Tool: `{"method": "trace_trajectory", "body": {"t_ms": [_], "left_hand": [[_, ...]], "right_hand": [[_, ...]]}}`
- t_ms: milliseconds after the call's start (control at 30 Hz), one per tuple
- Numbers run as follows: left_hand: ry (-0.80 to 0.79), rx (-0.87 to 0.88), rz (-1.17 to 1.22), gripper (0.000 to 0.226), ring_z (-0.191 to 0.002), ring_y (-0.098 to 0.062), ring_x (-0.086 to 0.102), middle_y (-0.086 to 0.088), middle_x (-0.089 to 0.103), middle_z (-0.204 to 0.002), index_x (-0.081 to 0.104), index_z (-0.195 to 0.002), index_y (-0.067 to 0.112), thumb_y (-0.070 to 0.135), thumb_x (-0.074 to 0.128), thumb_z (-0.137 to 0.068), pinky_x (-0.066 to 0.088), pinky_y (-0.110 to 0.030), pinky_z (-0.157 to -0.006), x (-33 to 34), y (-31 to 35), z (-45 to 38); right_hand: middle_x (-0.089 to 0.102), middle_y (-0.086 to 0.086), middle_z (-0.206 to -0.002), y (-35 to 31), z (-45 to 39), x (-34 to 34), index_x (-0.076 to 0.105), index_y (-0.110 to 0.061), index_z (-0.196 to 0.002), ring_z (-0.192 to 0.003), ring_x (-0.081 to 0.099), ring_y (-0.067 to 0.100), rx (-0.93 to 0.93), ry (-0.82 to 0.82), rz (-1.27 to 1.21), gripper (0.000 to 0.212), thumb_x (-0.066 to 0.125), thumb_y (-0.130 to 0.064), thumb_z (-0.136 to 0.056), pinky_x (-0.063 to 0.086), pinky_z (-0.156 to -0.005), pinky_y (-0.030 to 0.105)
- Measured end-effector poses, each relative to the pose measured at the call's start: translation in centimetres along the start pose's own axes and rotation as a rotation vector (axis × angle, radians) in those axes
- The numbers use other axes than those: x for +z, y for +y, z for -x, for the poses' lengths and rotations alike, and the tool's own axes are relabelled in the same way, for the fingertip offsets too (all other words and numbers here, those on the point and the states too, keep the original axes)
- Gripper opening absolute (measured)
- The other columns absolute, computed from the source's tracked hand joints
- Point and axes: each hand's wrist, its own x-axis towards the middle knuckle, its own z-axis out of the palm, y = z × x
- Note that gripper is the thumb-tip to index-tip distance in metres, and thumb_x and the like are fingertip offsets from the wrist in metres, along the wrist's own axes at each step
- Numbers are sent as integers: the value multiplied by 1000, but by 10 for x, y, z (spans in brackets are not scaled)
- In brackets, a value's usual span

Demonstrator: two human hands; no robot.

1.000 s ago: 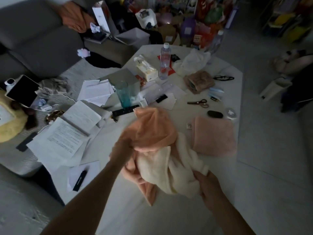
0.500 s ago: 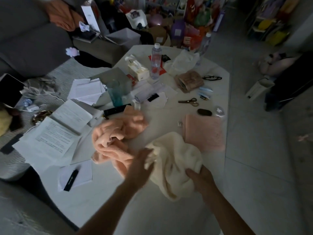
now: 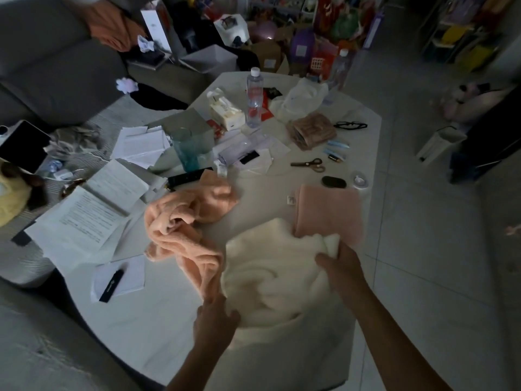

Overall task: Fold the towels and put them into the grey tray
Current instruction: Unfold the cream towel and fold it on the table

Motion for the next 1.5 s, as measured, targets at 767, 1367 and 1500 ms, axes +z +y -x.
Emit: {"method": "trace_trajectory", "body": {"t_ms": [767,1367,1500], "left_hand": [[90,-241,429,11,-85,-22,67,14,65,-78,66,-86,25,29,75,-80,50,-26,-66,32,39,0],[434,88,912,21,-86,-13,64,6,71,-91,68,-89,31,32,54,-73,55,-29,-74,-112,132,28],[47,-249,762,20,-65,-14,67,-7,69,-90,74,-100,22,14,56,-98,54,-22,-62,-24,74,60]], "right_hand": [[68,10,-108,63,-5,-42,64,-11,-116,-98,63,29,85,-153,182,30,66,-9,-86,53,-87,45],[64,-12,-60,-51,-4,-39,69,-28,-70,-59,56,6,-288,-84,-148,11,63,-32,-78,49,-59,33],[67,5,-65,53,3,-35,67,-11,-71,-62,60,18,31,-269,283,22,60,-25,-85,50,-61,39]]}}
